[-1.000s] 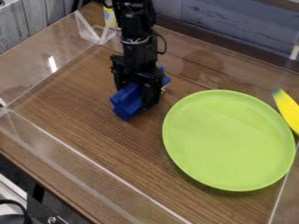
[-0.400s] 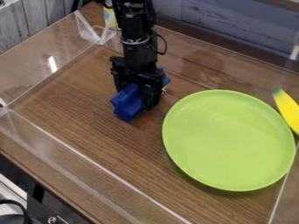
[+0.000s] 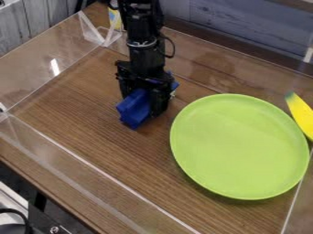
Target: Put the blue object in the green plate
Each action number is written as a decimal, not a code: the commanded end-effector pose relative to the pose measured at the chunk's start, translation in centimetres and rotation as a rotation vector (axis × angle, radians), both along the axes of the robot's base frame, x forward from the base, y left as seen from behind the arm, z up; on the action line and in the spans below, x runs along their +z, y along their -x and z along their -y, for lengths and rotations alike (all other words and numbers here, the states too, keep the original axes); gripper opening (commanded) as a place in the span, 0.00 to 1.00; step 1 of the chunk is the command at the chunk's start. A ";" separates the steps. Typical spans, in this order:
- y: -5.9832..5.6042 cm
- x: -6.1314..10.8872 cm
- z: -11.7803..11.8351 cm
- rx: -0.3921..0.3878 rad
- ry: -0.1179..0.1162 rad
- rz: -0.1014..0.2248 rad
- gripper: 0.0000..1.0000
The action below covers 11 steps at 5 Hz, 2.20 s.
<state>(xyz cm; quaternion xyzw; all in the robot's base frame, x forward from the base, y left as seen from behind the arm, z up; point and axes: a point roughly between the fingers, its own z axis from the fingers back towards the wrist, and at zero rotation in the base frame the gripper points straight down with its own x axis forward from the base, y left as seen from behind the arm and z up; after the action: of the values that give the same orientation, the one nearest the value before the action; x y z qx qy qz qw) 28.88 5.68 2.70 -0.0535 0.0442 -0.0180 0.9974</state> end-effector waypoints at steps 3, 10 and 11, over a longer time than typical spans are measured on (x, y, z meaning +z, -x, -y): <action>-1.2 3.1 0.3 0.005 -0.012 0.084 0.00; -1.2 4.9 1.0 0.038 0.002 0.099 0.00; -1.2 5.1 1.1 0.042 0.004 0.102 0.00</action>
<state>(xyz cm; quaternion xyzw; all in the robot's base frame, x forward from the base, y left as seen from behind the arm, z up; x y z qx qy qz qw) 28.65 4.59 5.08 -0.0656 0.0421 0.0084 0.9969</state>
